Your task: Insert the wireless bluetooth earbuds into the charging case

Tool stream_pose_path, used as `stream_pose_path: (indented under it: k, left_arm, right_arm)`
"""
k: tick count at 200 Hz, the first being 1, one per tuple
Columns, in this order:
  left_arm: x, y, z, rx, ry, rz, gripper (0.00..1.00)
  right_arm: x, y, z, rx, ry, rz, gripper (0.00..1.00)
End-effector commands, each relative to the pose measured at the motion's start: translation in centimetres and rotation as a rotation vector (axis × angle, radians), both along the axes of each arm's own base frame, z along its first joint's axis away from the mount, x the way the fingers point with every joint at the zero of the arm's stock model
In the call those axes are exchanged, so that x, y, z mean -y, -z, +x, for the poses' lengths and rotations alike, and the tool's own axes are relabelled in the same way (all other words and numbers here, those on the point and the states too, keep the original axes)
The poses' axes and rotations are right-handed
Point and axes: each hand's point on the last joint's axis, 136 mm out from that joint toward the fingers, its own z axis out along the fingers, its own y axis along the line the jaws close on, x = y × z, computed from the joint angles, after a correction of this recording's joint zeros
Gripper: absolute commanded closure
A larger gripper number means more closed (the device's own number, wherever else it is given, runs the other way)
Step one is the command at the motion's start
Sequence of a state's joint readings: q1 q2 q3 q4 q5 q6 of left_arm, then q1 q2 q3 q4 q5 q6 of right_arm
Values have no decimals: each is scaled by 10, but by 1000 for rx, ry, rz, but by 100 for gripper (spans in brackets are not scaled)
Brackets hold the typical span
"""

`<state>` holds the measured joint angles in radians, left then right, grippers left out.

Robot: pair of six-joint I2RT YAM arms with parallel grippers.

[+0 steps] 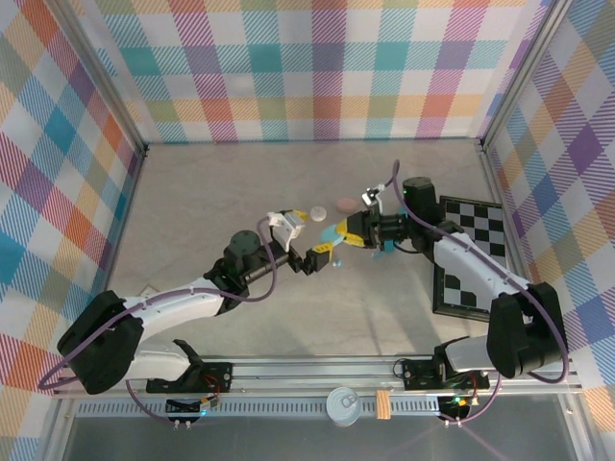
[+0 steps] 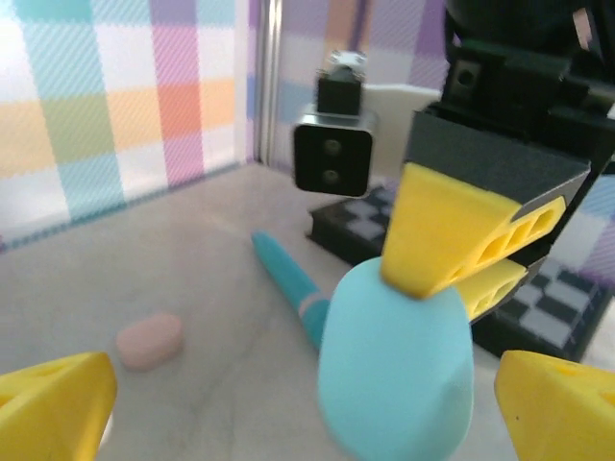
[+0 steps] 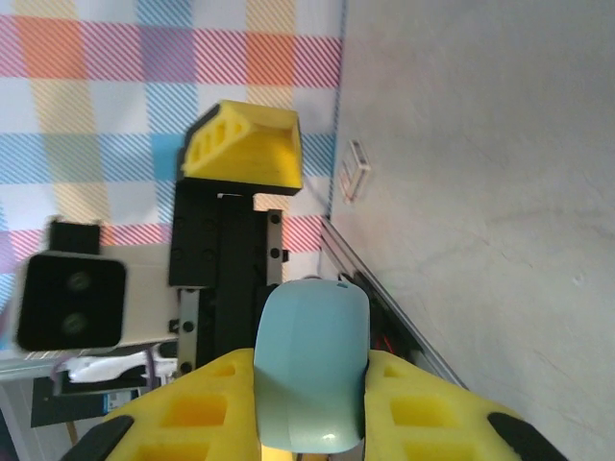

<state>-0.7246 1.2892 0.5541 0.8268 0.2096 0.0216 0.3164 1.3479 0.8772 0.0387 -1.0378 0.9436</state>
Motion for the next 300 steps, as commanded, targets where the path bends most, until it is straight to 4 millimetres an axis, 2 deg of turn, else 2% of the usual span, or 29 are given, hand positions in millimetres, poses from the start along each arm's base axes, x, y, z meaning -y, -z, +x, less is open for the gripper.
stream_pose_path:
  k: [1,24,47,99,128,159,205,300]
  left_arm:
    - [-14,-50,3,117,22,-230,0]
    - [-22,-66,16,152,54,-340,0]
    - [-5,-77,13,215,156,-301,0]
    - [14,-77,6,288,287,-239,0]
    - [19,-79,7,308,321,-230,5]
    - [27,-82,1,307,402,-228,21]
    - [26,-82,4,318,391,-223,34]
    - [29,-83,7,301,401,-234,47]
  right_arm:
    - [1,-39,6,35,7,123,91]
    - [0,-64,18,35,30,208,92]
    - [0,-82,25,61,54,246,94]
    - [-3,-105,31,85,69,324,96]
    - [-7,-109,29,81,56,342,96]
    - [-11,-103,29,44,41,327,97]
    - [-12,-105,33,37,46,343,98]
    - [-15,-98,33,26,43,324,98]
